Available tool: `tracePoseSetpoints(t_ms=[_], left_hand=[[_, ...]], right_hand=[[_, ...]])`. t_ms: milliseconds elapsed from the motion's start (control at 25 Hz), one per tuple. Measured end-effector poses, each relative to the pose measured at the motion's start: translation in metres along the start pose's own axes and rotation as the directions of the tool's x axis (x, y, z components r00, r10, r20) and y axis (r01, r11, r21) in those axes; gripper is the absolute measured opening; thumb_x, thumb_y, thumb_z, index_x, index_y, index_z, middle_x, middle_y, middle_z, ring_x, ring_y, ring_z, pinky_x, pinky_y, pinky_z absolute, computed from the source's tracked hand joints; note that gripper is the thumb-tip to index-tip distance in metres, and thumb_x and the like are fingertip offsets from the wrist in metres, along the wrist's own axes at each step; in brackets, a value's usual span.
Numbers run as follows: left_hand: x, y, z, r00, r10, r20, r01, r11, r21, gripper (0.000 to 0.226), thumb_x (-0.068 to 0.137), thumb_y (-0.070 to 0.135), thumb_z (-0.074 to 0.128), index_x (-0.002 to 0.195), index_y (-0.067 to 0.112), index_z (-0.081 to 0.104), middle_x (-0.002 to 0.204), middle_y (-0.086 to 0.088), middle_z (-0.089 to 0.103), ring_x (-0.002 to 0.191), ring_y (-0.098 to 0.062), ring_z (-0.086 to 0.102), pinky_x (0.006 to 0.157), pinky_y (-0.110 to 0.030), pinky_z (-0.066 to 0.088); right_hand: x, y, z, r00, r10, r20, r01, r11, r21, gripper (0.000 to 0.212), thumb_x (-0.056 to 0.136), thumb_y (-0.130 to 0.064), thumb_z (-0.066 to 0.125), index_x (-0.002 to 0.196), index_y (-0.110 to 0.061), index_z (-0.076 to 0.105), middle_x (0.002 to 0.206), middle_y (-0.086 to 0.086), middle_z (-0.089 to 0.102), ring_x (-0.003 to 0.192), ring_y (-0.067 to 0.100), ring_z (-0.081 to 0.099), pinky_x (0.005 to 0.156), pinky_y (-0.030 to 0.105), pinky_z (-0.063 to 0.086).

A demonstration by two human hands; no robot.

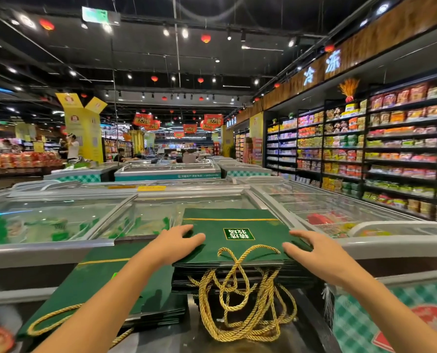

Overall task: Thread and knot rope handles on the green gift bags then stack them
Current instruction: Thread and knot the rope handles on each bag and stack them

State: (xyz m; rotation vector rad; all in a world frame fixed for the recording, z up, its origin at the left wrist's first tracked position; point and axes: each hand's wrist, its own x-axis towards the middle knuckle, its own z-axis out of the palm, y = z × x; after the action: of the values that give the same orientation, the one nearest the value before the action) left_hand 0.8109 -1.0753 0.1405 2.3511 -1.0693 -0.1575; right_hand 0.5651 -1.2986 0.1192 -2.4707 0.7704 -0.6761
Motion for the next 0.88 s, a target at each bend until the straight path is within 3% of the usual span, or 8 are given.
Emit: tracePoseSetpoints(t_ms=[120, 200, 320, 520, 720, 880], left_hand=[[0.014, 0.022, -0.017, 0.992, 0.092, -0.082, -0.072, 0.972, 0.222, 0.070, 0.095, 0.068, 0.041, 0.156, 0.036, 0.029, 0.168, -0.001, 0.009, 0.155, -0.031, 0.004, 0.123, -0.053, 0.013], [0.030, 0.042, -0.024, 0.980, 0.195, -0.041, -0.173, 0.936, 0.306, 0.069, 0.097, 0.066, 0.039, 0.157, 0.035, 0.027, 0.168, -0.001, 0.007, 0.155, -0.029, 0.002, 0.124, -0.052, 0.011], [0.062, 0.056, -0.015, 0.962, 0.261, 0.077, -0.269, 0.862, 0.431, 0.067, 0.100, 0.064, 0.033, 0.158, 0.036, 0.019, 0.168, -0.002, 0.006, 0.155, -0.028, 0.000, 0.124, -0.050, 0.007], [0.094, 0.035, 0.022, 0.969, 0.166, 0.184, -0.242, 0.804, 0.543, 0.073, 0.092, 0.080, 0.017, 0.157, 0.047, 0.006, 0.169, 0.000, 0.002, 0.155, -0.030, -0.004, 0.122, -0.056, -0.006], [0.090, 0.015, 0.052, 0.970, 0.080, 0.228, -0.193, 0.823, 0.534, 0.075, 0.088, 0.084, 0.011, 0.155, 0.052, 0.001, 0.168, 0.001, -0.006, 0.154, -0.035, -0.007, 0.122, -0.057, -0.006], [0.087, 0.010, 0.062, 0.974, 0.081, 0.214, -0.188, 0.814, 0.550, 0.075, 0.087, 0.085, 0.010, 0.154, 0.053, -0.001, 0.168, 0.002, -0.008, 0.154, -0.034, -0.010, 0.122, -0.056, -0.008]], right_hand=[[0.022, -0.016, -0.011, 0.998, -0.061, -0.003, 0.061, 0.998, -0.035, 0.063, 0.093, -0.062, 0.056, 0.148, -0.031, 0.049, 0.152, -0.008, 0.049, 0.138, 0.015, 0.047, 0.108, 0.034, 0.039], [0.045, -0.033, -0.011, 0.994, -0.107, 0.037, 0.110, 0.990, -0.086, 0.066, 0.094, -0.064, 0.053, 0.150, -0.030, 0.047, 0.155, -0.006, 0.048, 0.139, 0.015, 0.046, 0.111, 0.034, 0.038], [0.081, -0.053, 0.005, 0.972, -0.100, 0.213, 0.144, 0.969, -0.202, 0.080, 0.091, -0.075, 0.047, 0.156, -0.030, 0.036, 0.164, -0.002, 0.032, 0.150, 0.019, 0.031, 0.120, 0.039, 0.028], [0.109, -0.051, 0.044, 0.930, -0.002, 0.367, 0.156, 0.908, -0.390, 0.099, 0.077, -0.095, 0.023, 0.160, -0.042, 0.017, 0.172, 0.002, 0.003, 0.158, 0.027, -0.001, 0.125, 0.057, 0.002], [0.106, -0.030, 0.073, 0.909, 0.023, 0.415, 0.151, 0.911, -0.383, 0.136, 0.036, -0.112, 0.002, 0.158, -0.051, 0.006, 0.172, -0.002, -0.004, 0.157, 0.029, -0.007, 0.122, 0.064, -0.002], [0.106, -0.022, 0.085, 0.913, 0.028, 0.406, 0.144, 0.911, -0.387, 0.132, 0.039, -0.110, 0.002, 0.158, -0.052, 0.003, 0.171, -0.003, -0.008, 0.157, 0.029, -0.011, 0.121, 0.064, -0.005]])
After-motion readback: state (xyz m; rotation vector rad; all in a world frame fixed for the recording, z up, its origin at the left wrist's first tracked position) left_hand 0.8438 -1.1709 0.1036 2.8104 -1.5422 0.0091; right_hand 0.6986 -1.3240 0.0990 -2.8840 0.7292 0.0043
